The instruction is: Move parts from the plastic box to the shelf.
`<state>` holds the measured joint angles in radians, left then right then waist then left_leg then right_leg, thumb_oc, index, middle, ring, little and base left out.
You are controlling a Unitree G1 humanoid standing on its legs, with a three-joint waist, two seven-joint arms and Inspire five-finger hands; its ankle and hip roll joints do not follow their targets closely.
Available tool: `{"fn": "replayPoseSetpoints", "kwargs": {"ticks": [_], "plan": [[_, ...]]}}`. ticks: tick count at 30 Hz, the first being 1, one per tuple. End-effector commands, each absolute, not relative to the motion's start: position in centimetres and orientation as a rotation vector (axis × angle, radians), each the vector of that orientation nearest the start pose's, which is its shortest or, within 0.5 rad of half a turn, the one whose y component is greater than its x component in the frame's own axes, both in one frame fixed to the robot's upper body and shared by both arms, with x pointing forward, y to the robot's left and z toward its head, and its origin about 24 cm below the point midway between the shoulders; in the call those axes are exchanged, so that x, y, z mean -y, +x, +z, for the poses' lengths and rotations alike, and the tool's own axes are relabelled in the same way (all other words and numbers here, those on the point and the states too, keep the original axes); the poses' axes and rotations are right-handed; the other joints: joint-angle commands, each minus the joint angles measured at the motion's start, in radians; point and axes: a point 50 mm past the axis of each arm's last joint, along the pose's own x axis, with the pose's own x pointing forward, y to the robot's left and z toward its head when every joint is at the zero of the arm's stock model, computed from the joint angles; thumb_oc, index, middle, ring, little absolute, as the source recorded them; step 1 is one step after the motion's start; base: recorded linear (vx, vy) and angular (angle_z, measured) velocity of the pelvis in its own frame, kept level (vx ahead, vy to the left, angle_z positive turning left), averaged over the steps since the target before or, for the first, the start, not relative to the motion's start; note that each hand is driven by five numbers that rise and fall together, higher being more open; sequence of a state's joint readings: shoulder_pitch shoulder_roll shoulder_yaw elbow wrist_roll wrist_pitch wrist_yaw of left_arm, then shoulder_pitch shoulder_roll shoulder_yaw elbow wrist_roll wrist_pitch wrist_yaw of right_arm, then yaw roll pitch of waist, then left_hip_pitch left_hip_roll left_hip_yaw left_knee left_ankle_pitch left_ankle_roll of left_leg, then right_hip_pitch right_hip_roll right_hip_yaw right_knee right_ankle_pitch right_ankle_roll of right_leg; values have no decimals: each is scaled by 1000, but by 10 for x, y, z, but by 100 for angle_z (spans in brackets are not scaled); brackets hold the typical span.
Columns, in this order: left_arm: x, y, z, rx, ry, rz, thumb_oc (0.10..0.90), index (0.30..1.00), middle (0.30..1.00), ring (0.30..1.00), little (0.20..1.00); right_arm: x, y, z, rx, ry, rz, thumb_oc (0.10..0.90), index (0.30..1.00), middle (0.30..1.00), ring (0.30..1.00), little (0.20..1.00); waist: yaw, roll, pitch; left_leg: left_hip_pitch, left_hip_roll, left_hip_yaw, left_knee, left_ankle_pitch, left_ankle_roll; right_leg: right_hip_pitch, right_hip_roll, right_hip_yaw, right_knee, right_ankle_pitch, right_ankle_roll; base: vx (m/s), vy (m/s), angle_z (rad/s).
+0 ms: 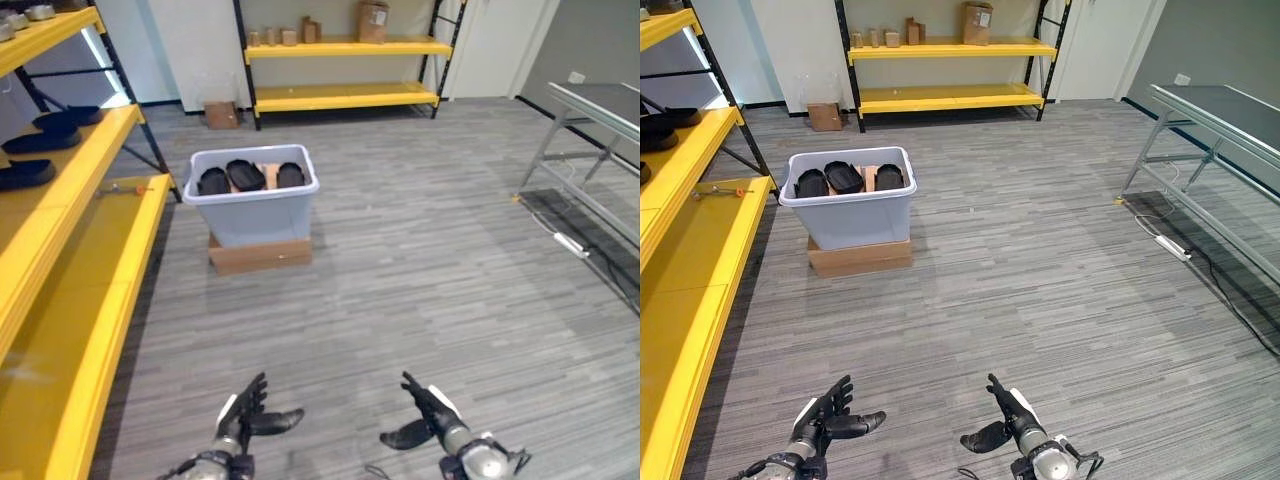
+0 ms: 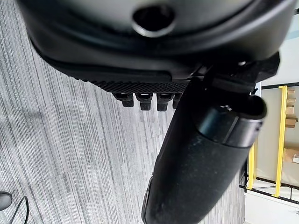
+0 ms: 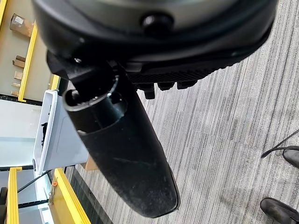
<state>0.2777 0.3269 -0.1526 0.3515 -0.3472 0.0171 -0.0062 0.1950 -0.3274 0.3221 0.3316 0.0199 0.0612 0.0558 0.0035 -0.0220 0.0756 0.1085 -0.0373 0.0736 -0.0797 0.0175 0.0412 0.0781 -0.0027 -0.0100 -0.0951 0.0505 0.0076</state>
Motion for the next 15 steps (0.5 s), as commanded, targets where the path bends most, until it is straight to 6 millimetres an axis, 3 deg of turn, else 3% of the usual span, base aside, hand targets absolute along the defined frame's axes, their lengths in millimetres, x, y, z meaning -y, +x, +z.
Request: {"fn": "replayPoseSetpoints", "kwargs": {"ticks": [1,12,15], "plan": [[-216,181,-59,-486,-3,19,900,1000,1000,1000,1000,169,193,-57,-464,-320,293,900,1000,1000,1000,1000,-3,-12,-56,-42,20,-55,-8,24,-48,-13,-39,-11,8,35,52,0,0,0],[-224,185,-55,-466,0,53,900,1000,1000,1000,1000,160,208,-49,-414,-318,324,900,1000,1000,1000,1000,13,-12,-34,-34,-4,-53,-8,19,-9,-9,-63,-9,10,51,57,2,58,-1],[-226,191,-49,-439,8,56,900,1000,1000,1000,1000,154,213,-45,-396,-307,343,900,1000,1000,1000,1000,19,0,-11,-36,-16,-57,-8,22,11,-77,-73,-8,139,20,57,-50,124,0]]}}
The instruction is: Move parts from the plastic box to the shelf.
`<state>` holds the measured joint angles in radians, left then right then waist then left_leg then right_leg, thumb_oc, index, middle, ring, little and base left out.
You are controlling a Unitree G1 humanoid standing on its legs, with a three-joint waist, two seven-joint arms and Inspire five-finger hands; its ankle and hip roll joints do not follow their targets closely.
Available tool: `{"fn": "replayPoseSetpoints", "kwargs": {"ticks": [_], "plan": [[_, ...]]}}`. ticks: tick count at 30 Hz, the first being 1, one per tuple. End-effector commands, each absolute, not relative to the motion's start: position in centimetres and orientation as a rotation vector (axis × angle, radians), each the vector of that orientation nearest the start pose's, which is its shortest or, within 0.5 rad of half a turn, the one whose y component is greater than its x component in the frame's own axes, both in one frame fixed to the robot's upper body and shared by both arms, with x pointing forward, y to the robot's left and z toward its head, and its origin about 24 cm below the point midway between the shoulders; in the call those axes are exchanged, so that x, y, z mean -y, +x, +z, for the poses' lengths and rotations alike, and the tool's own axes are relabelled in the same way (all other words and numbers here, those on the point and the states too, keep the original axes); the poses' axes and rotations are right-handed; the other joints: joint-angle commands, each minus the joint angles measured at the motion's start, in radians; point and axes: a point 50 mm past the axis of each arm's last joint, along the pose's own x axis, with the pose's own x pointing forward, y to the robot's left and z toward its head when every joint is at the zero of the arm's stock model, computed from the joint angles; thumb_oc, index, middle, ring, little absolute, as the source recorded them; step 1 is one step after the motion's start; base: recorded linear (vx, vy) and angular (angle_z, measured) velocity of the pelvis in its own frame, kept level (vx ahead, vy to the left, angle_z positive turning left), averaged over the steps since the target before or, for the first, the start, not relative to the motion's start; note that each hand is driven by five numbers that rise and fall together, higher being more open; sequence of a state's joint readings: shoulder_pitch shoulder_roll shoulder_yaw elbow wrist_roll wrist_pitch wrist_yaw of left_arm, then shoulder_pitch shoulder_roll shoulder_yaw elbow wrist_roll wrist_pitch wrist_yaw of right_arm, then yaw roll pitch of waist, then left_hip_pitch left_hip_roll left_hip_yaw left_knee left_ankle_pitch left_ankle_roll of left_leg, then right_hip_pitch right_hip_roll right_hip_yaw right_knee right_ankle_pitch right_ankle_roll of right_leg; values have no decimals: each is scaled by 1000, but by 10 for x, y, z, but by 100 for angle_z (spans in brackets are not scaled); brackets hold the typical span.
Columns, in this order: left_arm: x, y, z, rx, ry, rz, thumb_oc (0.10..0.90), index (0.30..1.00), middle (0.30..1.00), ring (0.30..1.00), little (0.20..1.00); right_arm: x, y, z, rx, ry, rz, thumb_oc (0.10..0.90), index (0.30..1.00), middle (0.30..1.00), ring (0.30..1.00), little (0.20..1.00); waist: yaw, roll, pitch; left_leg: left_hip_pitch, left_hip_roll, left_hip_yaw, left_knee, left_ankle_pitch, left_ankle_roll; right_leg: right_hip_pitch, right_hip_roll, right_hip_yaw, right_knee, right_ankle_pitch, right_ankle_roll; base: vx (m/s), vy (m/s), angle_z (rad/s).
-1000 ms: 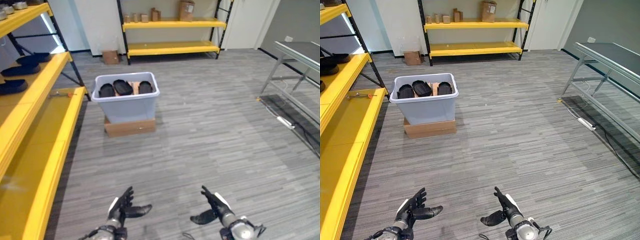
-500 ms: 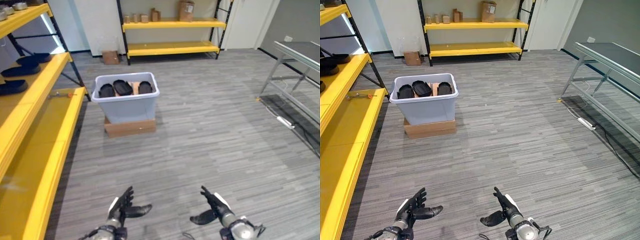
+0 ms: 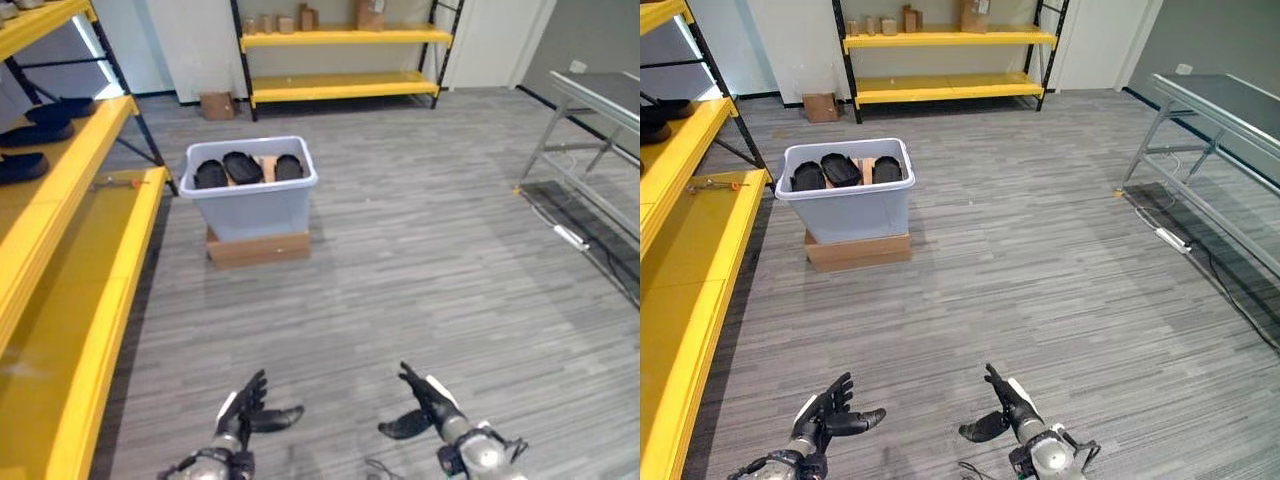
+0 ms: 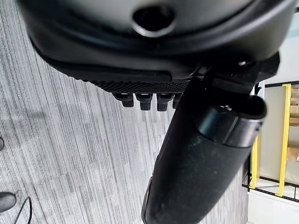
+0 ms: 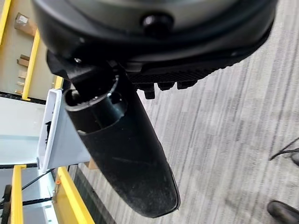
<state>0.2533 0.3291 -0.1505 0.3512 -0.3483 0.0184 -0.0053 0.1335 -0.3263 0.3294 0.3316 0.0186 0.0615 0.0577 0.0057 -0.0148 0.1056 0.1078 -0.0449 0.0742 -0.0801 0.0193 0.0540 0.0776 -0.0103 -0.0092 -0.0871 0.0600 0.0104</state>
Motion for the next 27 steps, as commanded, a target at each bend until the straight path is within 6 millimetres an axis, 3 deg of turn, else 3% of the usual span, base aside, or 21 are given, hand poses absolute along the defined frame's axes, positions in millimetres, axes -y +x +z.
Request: {"fn": "replayPoseSetpoints", "kwargs": {"ticks": [1,3,4,8,11,13,18,22,27], "plan": [[-225,194,-47,-431,11,54,900,1000,1000,1000,1000,152,213,-46,-395,-305,346,900,1000,1000,1000,1000,18,-4,-32,-36,-13,-60,-7,22,1,-99,-66,-12,180,2,57,-72,168,-2],[-225,195,-46,-428,15,50,900,1000,1000,1000,1000,151,213,-45,-394,-303,352,900,1000,1000,1000,1000,15,-2,-23,-34,-17,-64,-7,24,4,-121,-68,-16,226,1,58,-33,96,1],[-224,200,-43,-416,29,37,900,1000,1000,1000,1000,150,213,-45,-392,-297,354,900,1000,1000,1000,1000,11,1,-1,-36,-21,-78,9,25,11,-159,-70,-21,324,16,58,-23,66,10],[-224,202,-44,-420,47,27,900,1000,1000,1000,1000,152,213,-46,-396,-286,333,900,1000,1000,1000,1000,3,4,9,-18,-28,-92,0,14,16,-226,-63,-35,377,32,45,65,96,17],[-223,201,-44,-417,44,27,900,1000,1000,1000,1000,153,215,-44,-389,-288,330,900,1000,1000,1000,1000,0,5,18,-1,-33,-93,-6,7,16,-250,-61,-44,320,53,45,65,13,10],[-223,204,-43,-411,40,34,900,1000,1000,1000,1000,155,220,-42,-378,-306,322,900,1000,1000,1000,1000,-9,-8,34,24,-52,-99,-7,-16,13,-286,-64,-48,176,125,62,133,-11,-6],[-219,209,-44,-406,27,44,900,1000,1000,1000,1000,156,223,-39,-370,-327,320,900,1000,1000,1000,1000,-35,-26,37,70,-71,-128,-7,-64,0,-297,-40,6,23,210,99,181,-40,16],[-211,206,-49,-419,4,38,900,1000,1000,1000,1000,160,222,-39,-373,-320,308,900,1000,1000,1000,1000,-40,-29,-9,87,-56,-147,-7,-98,-6,-264,-30,-5,16,223,88,246,-113,48],[-204,211,-46,-402,-5,20,900,1000,1000,1000,1000,167,226,-36,-360,-330,286,900,1000,1000,1000,1000,-47,-10,-26,95,-13,-173,-7,-106,-19,-275,-7,-35,57,170,59,193,-123,29]]}}
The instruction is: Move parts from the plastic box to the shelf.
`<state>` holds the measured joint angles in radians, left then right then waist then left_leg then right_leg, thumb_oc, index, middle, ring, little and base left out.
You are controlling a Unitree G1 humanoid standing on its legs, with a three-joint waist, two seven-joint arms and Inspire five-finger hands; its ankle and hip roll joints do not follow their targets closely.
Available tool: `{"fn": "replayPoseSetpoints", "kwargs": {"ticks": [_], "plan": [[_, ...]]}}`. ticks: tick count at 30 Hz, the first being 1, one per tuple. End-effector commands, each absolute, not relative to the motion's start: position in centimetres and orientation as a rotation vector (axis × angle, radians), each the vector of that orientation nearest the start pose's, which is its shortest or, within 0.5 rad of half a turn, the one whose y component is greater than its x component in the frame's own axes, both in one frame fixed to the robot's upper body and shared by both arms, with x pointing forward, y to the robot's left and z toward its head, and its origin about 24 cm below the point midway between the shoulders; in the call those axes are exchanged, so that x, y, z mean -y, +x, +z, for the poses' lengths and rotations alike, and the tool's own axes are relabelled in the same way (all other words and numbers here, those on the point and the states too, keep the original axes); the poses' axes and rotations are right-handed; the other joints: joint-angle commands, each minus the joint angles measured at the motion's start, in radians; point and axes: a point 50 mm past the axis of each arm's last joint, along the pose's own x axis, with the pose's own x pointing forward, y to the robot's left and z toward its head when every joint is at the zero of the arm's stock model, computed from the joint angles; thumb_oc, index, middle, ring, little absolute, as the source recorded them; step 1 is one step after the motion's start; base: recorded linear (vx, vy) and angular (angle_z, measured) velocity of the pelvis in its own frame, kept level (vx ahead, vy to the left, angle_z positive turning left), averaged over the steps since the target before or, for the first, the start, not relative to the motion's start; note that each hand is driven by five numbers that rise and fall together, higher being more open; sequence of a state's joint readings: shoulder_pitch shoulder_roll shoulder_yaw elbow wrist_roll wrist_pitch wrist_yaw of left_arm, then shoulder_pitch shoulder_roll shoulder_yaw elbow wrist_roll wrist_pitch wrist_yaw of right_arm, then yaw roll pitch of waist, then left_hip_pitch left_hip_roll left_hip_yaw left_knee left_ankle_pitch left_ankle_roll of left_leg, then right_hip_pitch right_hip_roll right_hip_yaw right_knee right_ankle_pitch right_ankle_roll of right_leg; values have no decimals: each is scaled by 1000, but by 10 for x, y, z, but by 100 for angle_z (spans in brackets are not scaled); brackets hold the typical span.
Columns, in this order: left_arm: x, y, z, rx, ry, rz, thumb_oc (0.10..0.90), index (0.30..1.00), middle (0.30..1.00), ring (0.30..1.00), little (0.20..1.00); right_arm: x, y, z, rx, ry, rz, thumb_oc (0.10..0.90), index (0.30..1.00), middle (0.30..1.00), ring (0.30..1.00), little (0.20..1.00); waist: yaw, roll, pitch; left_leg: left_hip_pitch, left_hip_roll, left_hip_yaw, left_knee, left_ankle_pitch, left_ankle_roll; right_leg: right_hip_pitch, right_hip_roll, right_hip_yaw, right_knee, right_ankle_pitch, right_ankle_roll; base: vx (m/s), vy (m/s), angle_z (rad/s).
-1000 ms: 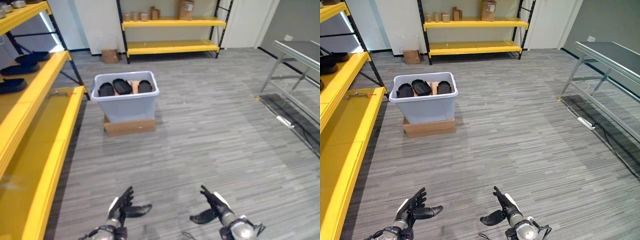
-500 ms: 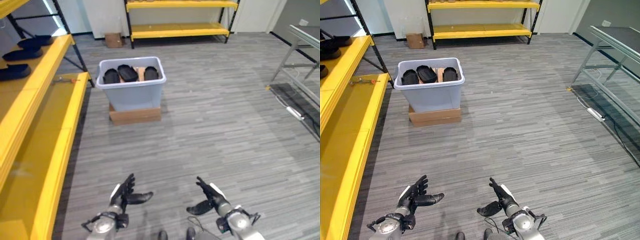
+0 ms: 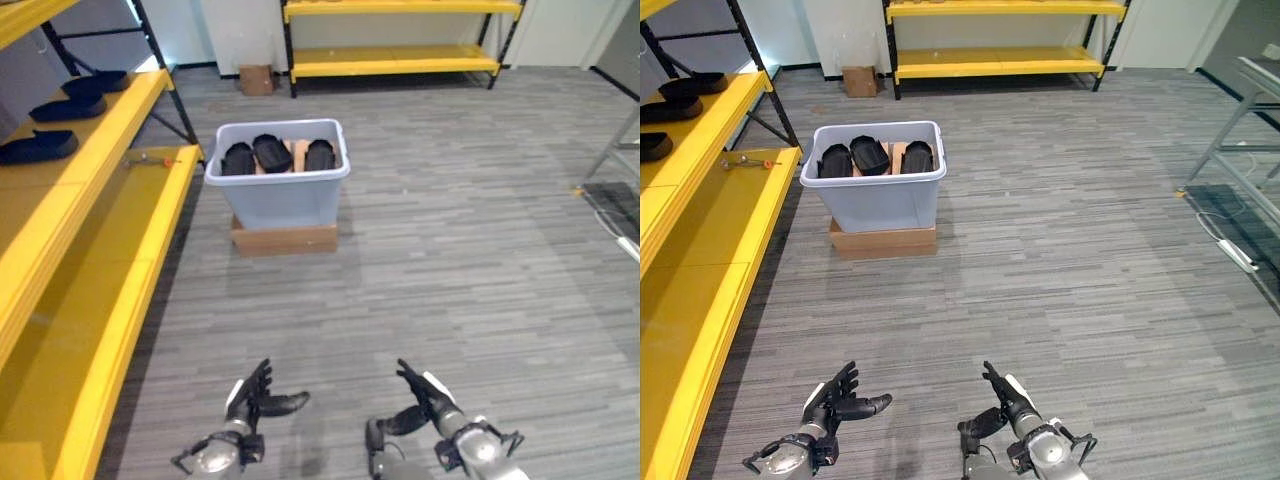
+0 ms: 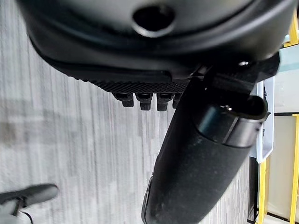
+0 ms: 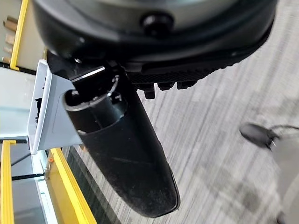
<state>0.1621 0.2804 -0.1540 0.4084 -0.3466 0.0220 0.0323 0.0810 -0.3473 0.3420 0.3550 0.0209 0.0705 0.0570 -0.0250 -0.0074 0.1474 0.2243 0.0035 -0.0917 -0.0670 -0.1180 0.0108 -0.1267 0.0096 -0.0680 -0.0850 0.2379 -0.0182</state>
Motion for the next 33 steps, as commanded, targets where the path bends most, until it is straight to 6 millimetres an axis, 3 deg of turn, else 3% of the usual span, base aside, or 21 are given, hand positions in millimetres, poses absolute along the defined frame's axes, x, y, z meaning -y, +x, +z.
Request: {"fn": "replayPoseSetpoints", "kwargs": {"ticks": [1,4,7,8,9,11,14,17,18,19,20,21,25,33], "plan": [[-204,214,-44,-394,-10,21,900,1000,1000,1000,1000,171,229,-31,-340,-338,278,900,1000,1000,1000,1000,-20,-13,-67,-15,-40,-13,-20,30,16,-78,-16,16,82,-37,73,184,-143,15],[-203,214,-45,-400,-13,20,900,1000,1000,1000,1000,174,229,-29,-337,-345,270,900,1000,1000,1000,1000,-23,-12,-66,-7,-17,-12,-15,29,6,-73,-5,11,101,-63,57,166,-128,13],[-204,212,-45,-400,-25,21,900,1000,1000,1000,1000,184,226,-30,-346,-362,253,900,1000,1000,1000,1000,-14,-26,-44,-106,-17,23,249,52,-35,-15,2,13,90,-87,37,185,-158,19],[-204,212,-45,-400,-25,21,900,1000,1000,1000,1000,184,226,-30,-346,-362,253,900,1000,1000,1000,1000,-14,-26,-44,-106,-17,23,250,52,-35,-15,2,13,90,-87,37,102,-131,11],[-205,210,-45,-401,-32,16,900,1000,1000,1000,1000,188,225,-27,-338,-365,245,900,1000,1000,1000,1000,4,-41,-18,-193,-37,35,423,94,-52,28,-9,8,73,-92,29,83,-128,-8],[-205,208,-47,-409,-34,17,900,1000,1000,1000,1000,192,224,-28,-345,-369,234,900,1000,1000,1000,1000,17,-50,-3,-252,-40,48,520,133,-58,57,-15,-5,59,-101,18,92,-126,5],[-206,207,-49,-420,-30,17,900,1000,1000,1000,1000,195,222,-30,-358,-367,218,900,1000,1000,1000,1000,21,-60,4,-305,-14,93,494,137,-40,81,-25,-15,45,-110,11,53,-45,11],[-208,201,-53,-445,-23,18,900,1000,1000,1000,1000,195,220,-32,-362,-353,205,900,1000,1000,1000,1000,28,-77,6,-321,7,126,333,98,-19,115,-37,-18,20,-116,17,133,6,21],[-208,198,-55,-457,-13,15,900,1000,1000,1000,1000,195,217,-34,-371,-358,203,900,1000,1000,1000,1000,27,-70,1,-328,55,154,170,185,-41,137,-33,-25,2,-119,21,144,54,21],[-208,198,-55,-457,-13,15,900,1000,1000,1000,1000,195,217,-34,-372,-358,203,900,1000,1000,1000,1000,28,-71,4,-317,54,155,156,192,-42,142,-35,-24,1,-120,21,179,105,34],[-208,198,-56,-460,1,14,900,1000,1000,1000,1000,195,215,-36,-378,-360,200,900,1000,1000,1000,1000,32,-59,0,-337,94,174,26,277,-65,152,-27,-24,-2,-135,27,136,90,32],[-209,197,-56,-464,6,16,900,1000,1000,1000,1000,195,215,-36,-381,-366,202,900,1000,1000,1000,1000,35,-53,0,-333,103,169,-4,300,-74,160,-26,-24,-2,-144,31,164,118,26],[-210,193,-59,-475,8,18,900,1000,1000,1000,1000,191,210,-39,-392,-359,226,900,1000,1000,1000,1000,25,-30,-40,-279,100,164,-20,268,-85,174,-17,-29,-2,-160,34,116,92,-33],[-216,189,-59,-480,20,34,900,1000,1000,1000,1000,187,204,-46,-426,-342,243,900,1000,1000,1000,1000,30,-34,-66,-233,79,195,-20,239,-69,210,-44,-30,-2,-176,45,107,98,-12]]}}
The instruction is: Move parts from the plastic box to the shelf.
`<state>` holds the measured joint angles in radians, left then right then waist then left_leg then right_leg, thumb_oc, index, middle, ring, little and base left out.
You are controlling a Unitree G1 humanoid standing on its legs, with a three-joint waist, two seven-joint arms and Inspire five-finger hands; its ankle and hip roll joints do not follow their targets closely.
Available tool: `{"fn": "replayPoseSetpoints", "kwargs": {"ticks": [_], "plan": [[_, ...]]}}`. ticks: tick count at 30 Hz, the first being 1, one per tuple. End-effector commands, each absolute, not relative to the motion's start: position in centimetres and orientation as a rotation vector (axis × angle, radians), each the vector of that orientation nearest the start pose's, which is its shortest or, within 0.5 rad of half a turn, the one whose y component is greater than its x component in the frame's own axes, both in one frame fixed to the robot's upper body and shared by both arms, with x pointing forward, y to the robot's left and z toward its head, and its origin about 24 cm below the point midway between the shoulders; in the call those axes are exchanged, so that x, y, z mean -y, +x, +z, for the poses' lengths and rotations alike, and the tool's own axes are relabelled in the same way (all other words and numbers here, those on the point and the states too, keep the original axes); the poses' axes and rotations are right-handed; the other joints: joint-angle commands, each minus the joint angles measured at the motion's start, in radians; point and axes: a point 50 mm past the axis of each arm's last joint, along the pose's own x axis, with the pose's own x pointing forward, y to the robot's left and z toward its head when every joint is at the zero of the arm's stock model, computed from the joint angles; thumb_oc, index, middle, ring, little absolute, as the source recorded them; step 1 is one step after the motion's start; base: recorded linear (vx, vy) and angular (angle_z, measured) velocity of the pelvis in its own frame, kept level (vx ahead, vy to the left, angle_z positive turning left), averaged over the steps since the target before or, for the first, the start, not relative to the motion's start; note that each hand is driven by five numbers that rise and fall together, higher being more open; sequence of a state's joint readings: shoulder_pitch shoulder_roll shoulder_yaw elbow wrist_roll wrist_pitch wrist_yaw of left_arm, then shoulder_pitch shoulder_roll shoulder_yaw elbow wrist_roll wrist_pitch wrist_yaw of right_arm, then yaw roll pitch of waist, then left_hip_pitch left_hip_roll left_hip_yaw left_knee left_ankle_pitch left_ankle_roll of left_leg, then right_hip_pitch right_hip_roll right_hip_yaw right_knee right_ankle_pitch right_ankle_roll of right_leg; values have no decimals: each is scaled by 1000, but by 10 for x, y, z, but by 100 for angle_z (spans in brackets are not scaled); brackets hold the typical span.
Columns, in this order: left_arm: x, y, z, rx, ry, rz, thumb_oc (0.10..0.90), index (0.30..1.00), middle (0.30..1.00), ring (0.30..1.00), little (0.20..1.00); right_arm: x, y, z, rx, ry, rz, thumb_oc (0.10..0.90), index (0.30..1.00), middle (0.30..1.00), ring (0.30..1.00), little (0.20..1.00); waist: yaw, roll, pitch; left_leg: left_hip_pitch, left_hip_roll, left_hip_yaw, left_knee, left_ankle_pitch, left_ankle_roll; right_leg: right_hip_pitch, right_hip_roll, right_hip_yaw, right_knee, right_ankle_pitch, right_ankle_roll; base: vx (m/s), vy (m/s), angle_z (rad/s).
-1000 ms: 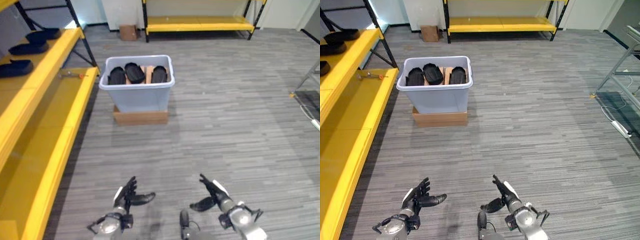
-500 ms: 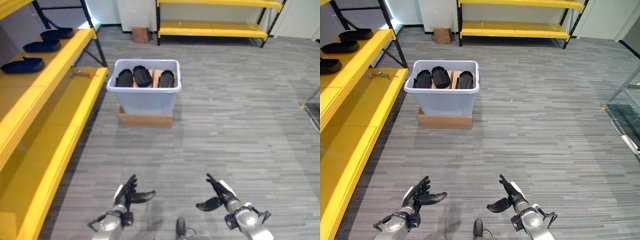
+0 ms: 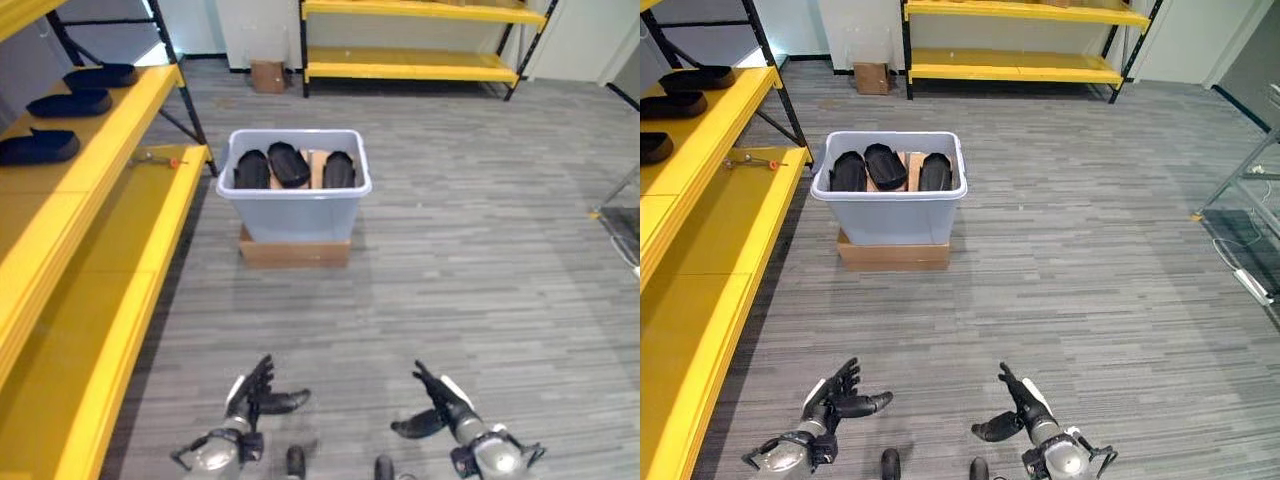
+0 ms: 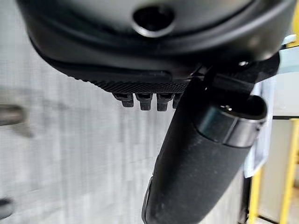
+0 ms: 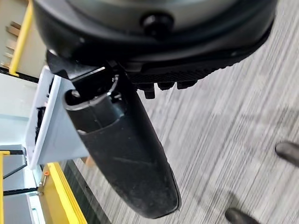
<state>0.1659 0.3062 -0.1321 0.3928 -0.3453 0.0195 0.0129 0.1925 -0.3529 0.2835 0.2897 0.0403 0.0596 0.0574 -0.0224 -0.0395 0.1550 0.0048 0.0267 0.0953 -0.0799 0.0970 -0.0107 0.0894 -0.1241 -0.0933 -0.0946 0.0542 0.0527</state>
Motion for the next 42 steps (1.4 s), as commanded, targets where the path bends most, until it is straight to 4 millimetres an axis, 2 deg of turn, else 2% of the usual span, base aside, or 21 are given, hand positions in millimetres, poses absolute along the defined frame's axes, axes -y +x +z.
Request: {"fn": "replayPoseSetpoints", "kwargs": {"ticks": [1,11,13,15,16,17,18,19,20,21,22,24,26,27,28,30,35,38,39,41,42], "plan": [[-218,187,-60,-486,15,43,900,1000,1000,1000,1000,186,205,-45,-420,-345,245,900,1000,1000,1000,1000,33,-6,-83,-8,42,7,-7,7,-35,-4,75,-5,7,7,-13,103,142,10],[-220,186,-59,-484,12,55,900,1000,1000,1000,1000,174,214,-41,-394,-340,279,900,1000,1000,1000,1000,55,-10,-93,-1,-6,1,-7,-41,9,10,26,-6,7,9,23,64,123,3],[-220,187,-57,-476,16,51,900,1000,1000,1000,1000,170,216,-40,-386,-338,290,900,1000,1000,1000,1000,61,-7,-90,6,-19,-8,-7,-48,22,4,15,-1,42,3,26,47,122,-2],[-220,191,-54,-464,25,50,900,1000,1000,1000,1000,167,218,-38,-372,-332,298,900,1000,1000,1000,1000,65,2,-78,16,-29,-16,-7,-56,41,-46,5,1,170,-14,33,3,170,-1],[-221,195,-51,-454,43,41,900,1000,1000,1000,1000,164,218,-38,-371,-327,304,900,1000,1000,1000,1000,59,5,-54,19,-43,-26,-7,-53,56,-127,-1,22,317,41,41,-37,199,12],[-221,197,-50,-449,55,35,900,1000,1000,1000,1000,162,218,-39,-371,-322,303,900,1000,1000,1000,1000,54,7,-43,24,-51,-38,-7,-52,64,-161,-4,34,383,73,41,-30,230,34],[-221,201,-48,-441,75,20,900,1000,1000,1000,1000,161,218,-38,-366,-309,302,900,1000,1000,1000,1000,37,16,-20,34,-57,-61,-7,-50,79,-229,23,65,523,92,26,67,204,58],[-219,201,-49,-445,83,6,900,1000,1000,1000,1000,161,215,-40,-375,-302,298,900,1000,1000,1000,1000,28,25,-18,48,-66,-65,-7,-64,82,-270,39,71,522,66,12,152,172,60],[-219,202,-48,-441,77,6,900,1000,1000,1000,1000,161,216,-37,-362,-290,295,900,1000,1000,1000,1000,15,26,-15,59,-74,-76,-7,-75,77,-298,72,92,419,41,3,187,74,35],[-219,203,-48,-437,73,10,900,1000,1000,1000,1000,161,217,-38,-365,-288,289,900,1000,1000,1000,1000,15,27,-7,70,-75,-72,-7,-86,73,-285,59,71,342,51,6,235,-27,22],[-218,203,-49,-439,69,16,900,1000,1000,1000,1000,163,221,-35,-353,-301,281,900,1000,1000,1000,1000,14,19,-3,84,-84,-65,-7,-107,65,-310,17,29,151,123,29,255,-68,28],[-217,204,-48,-432,70,6,900,1000,1000,1000,1000,163,224,-33,-346,-320,290,900,1000,1000,1000,1000,-6,13,1,121,-88,-72,-7,-137,53,-327,19,54,9,194,65,281,-75,38],[-216,204,-48,-430,71,1,900,1000,1000,1000,1000,163,224,-32,-344,-325,294,900,1000,1000,1000,1000,-11,11,1,136,-87,-78,-7,-150,48,-330,20,64,7,200,73,254,-105,28],[-210,203,-52,-443,68,-10,900,1000,1000,1000,1000,165,220,-37,-368,-325,296,900,1000,1000,1000,1000,-11,-4,-26,154,-84,-91,-7,-174,35,-295,14,44,7,225,72,396,-230,10],[-209,205,-51,-437,62,-8,900,1000,1000,1000,1000,167,221,-34,-359,-322,290,900,1000,1000,1000,1000,-15,-2,-35,159,-73,-103,-7,-175,33,-283,20,42,10,230,65,475,-305,45],[-206,205,-51,-436,44,-11,900,1000,1000,1000,1000,174,221,-31,-348,-330,274,900,1000,1000,1000,1000,-25,15,-55,180,-29,-120,-7,-177,15,-271,47,14,49,185,40,381,-275,79],[-201,213,-48,-419,41,-20,900,1000,1000,1000,1000,184,225,-24,-325,-327,227,900,1000,1000,1000,1000,-45,33,-66,182,39,-118,-7,-145,-19,-296,92,0,113,105,-1,216,-228,24],[-200,214,-48,-420,34,-22,900,1000,1000,1000,1000,188,225,-25,-332,-332,217,900,1000,1000,1000,1000,-47,42,-69,192,63,-105,-7,-118,-29,-297,113,1,130,79,-14,206,-196,4],[-200,213,-48,-423,28,-21,900,1000,1000,1000,1000,190,224,-26,-335,-336,212,900,1000,1000,1000,1000,-48,40,-66,174,80,-93,74,-90,-37,-275,132,13,131,58,-34,189,-202,-38],[-201,212,-48,-422,24,-18,900,1000,1000,1000,1000,191,223,-26,-336,-340,214,900,1000,1000,1000,1000,-42,28,-55,126,79,-90,211,-54,-42,-233,143,25,113,52,-52,189,-239,-15],[-202,211,-46,-414,18,-19,900,1000,1000,1000,1000,193,221,-27,-344,-342,215,900,1000,1000,1000,1000,-27,8,-33,46,61,-99,397,2,-42,-184,142,36,95,45,-70,139,-215,-10]]}}
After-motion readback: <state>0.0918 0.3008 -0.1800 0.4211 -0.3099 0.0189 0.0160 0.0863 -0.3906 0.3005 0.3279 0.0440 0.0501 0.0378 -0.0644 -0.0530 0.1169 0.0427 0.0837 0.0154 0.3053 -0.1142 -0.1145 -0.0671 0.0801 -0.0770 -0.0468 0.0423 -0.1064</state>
